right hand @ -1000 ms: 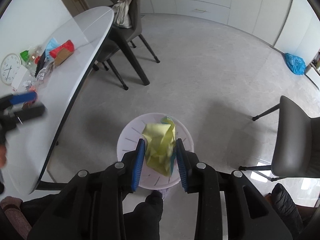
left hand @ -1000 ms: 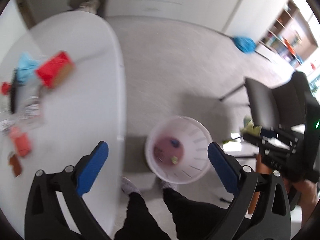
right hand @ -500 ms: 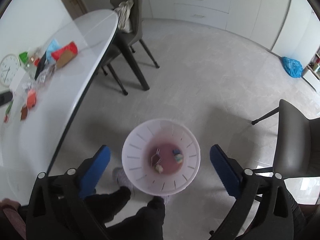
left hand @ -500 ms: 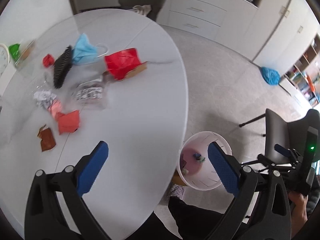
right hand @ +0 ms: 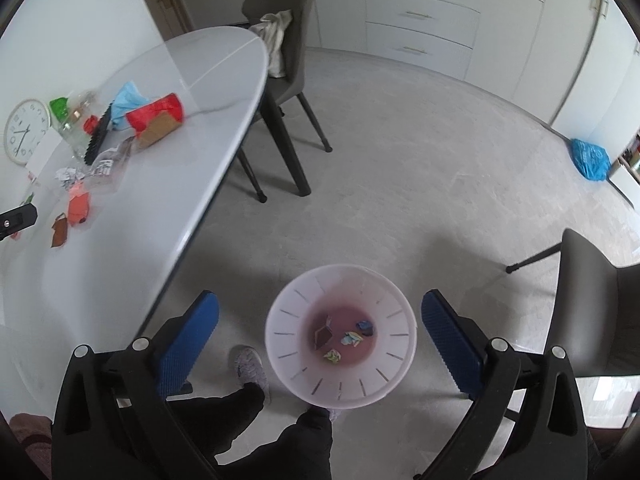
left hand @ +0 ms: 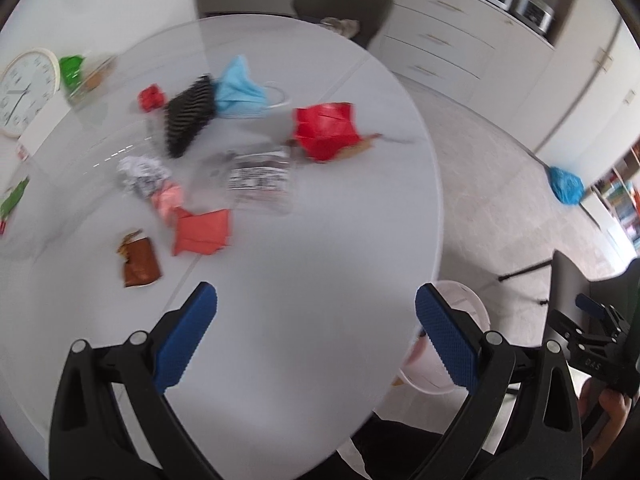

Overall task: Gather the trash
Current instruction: 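Grasp the brown wrapper with the left tool while the right tool grasps the red wrapper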

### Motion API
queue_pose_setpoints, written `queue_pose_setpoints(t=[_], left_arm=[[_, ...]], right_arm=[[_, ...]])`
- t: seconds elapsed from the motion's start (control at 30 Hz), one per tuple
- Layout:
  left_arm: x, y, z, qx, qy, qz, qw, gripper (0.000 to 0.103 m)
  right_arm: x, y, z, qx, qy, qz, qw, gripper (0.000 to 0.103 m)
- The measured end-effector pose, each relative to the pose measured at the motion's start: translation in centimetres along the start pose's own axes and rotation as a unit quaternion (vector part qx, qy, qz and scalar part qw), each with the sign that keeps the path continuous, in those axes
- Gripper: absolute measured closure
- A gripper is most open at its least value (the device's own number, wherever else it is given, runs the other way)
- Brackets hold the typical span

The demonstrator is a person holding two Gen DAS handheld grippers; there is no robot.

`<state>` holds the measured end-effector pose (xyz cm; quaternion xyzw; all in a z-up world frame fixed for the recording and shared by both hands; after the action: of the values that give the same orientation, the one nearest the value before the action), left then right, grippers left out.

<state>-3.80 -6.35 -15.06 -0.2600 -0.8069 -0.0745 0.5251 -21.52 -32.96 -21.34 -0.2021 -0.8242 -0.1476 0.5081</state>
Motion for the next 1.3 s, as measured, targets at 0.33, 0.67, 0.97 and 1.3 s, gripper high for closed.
queue_pose_setpoints(t=[0.33,0.67,0.97,1.3], left_arm=[[0.2,10.7,0.7,0.095,-0.018,-0.080,0.9920,0.008],[-3.8,18.3,0.4,0.136,-0.002,-0.127,0.9825,0.008],[-9.6,20.8,-0.2,0.176,0.047,-0.110,0.9771,0.026],[-10.2,21.0,-0.5,0.183,0.046,-0.094,0.9775,0.060]], right_arm=[[0.3,7.8,-2.9,0.037,-0.016,-0.042,0.998,0.002],[-0.2,16.9,-6.5,0.087,-0.024,-0.086,0.992,0.002],[-0.1,22.5,-7.2,0.149,-0.028,-0.089,0.984,0.003],[-0.7,26.5,-7.5,0.206,-0.019,-0.109,0.972,0.002]])
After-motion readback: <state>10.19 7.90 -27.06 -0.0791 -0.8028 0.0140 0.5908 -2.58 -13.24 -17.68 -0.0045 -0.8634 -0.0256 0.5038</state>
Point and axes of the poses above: each gripper's, at about its wrist camera, not at the fingertips, and x roughly against the way its jaws point, y to its left, z to its underside, the point moved 1 cm from there along -x, roughly the way its jaws point, and after that the axes turned 6 degrees about z, right-handed, at the moved point
